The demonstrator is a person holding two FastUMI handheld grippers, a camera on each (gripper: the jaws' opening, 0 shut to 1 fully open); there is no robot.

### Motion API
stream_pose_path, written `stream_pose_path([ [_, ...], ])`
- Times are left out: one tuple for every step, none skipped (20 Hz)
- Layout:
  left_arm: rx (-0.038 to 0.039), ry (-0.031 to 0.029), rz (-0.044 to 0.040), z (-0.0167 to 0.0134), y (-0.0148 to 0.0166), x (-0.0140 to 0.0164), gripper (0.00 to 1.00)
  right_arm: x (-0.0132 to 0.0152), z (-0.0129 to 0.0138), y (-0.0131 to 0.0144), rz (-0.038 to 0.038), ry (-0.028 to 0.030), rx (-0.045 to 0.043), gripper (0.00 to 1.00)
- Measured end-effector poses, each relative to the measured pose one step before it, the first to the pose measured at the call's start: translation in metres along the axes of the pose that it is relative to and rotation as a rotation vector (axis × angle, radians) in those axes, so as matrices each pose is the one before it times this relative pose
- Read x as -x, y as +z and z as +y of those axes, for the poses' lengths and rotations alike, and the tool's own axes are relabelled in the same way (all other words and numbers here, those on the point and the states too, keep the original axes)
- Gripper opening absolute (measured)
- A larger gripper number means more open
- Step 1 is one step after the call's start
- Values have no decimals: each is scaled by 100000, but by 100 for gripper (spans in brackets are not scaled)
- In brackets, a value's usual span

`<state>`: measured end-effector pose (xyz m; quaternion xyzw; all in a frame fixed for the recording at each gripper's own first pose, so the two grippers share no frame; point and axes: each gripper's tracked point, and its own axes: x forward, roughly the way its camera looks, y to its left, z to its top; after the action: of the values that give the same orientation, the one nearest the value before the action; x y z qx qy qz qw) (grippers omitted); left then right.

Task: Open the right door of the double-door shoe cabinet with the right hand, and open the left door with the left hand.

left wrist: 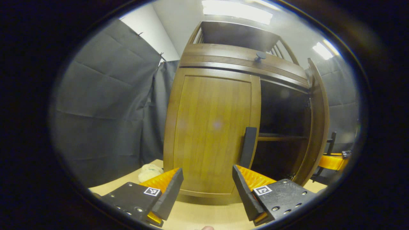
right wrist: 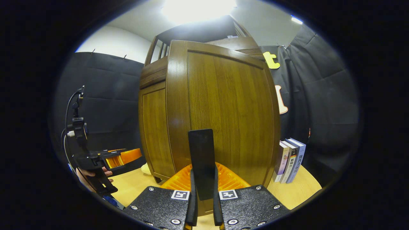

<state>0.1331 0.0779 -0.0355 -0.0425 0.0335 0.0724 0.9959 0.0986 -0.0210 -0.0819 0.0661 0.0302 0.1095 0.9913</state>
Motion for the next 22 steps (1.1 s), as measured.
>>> stream_pose_path([
  [-1034, 983, -1892, 16, 179, 12, 89, 791, -511, 32, -721, -722, 131, 20],
  [-649, 295, -1259, -76, 58, -28, 89, 663, -487, 121, -764, -966, 537, 20],
  [-199, -179, -886, -62, -117, 93, 89, 790, -678, -121, -768, -932, 307, 19],
  [123, -371, -690, -42, -19, -128, 91, 605, -655, 74, -779, -644, -161, 20],
  [101, -363, -310, 55, -10, 10, 93, 651, -649, 119, -738, -622, -582, 20],
  [-192, -362, 21, -53, -53, -75, 89, 659, -610, 126, -498, -519, -744, 19],
  [-437, -206, 149, 58, 40, 21, 89, 612, -794, 142, -378, -320, -665, 19],
  [-576, -214, 140, -19, 54, -67, 89, 640, -755, 188, -412, -644, -488, 19],
  [-304, 530, -387, 151, 208, 49, 95, 637, -718, 142, -398, -837, -322, 19],
  [25, 936, -721, 23, 77, -100, 95, 504, -869, 160, -535, -1162, -281, 19],
  [189, 28, -246, -246, -104, 106, 95, 519, -1034, 77, -413, -1620, -481, 19],
  [416, -499, 234, -205, -60, -82, 95, 396, -1083, 173, -352, -1712, -384, 19],
  [570, -538, 187, -172, 81, -113, 95, 438, -953, 231, -505, -1702, -549, 17],
  [596, -545, 159, -248, 85, -58, 95, 310, -1026, 186, -390, -1479, -703, 16],
  [411, -636, 23, -162, 43, 2, 95, 133, -973, 1, -453, -1052, -1029, 16],
  [-52, -635, 239, -222, 66, -134, 95, -137, -1142, -87, -466, -1178, -1414, 14],
  [-540, -345, 279, 43, 52, -122, 95, 14, -1136, -53, -609, -1164, -1290, 12],
  [-905, 10, 132, 156, 127, -194, 95, 7, -983, 157, -621, -1177, -616, 11],
  [-1024, 427, 69, 203, -66, 75, 95, 210, -803, 163, -433, -591, -14, 9],
  [-917, 549, -40, 71, -4, 26, 95, -171, -336, 125, 122, 1088, -351, 8],
  [-720, 312, -38, -133, -115, 181, 95, 179, -214, -66, 196, 1010, -293, 6],
  [-428, 163, 130, -194, -80, 26, 95, 24, -306, 13, 60, 727, 13, 5],
])
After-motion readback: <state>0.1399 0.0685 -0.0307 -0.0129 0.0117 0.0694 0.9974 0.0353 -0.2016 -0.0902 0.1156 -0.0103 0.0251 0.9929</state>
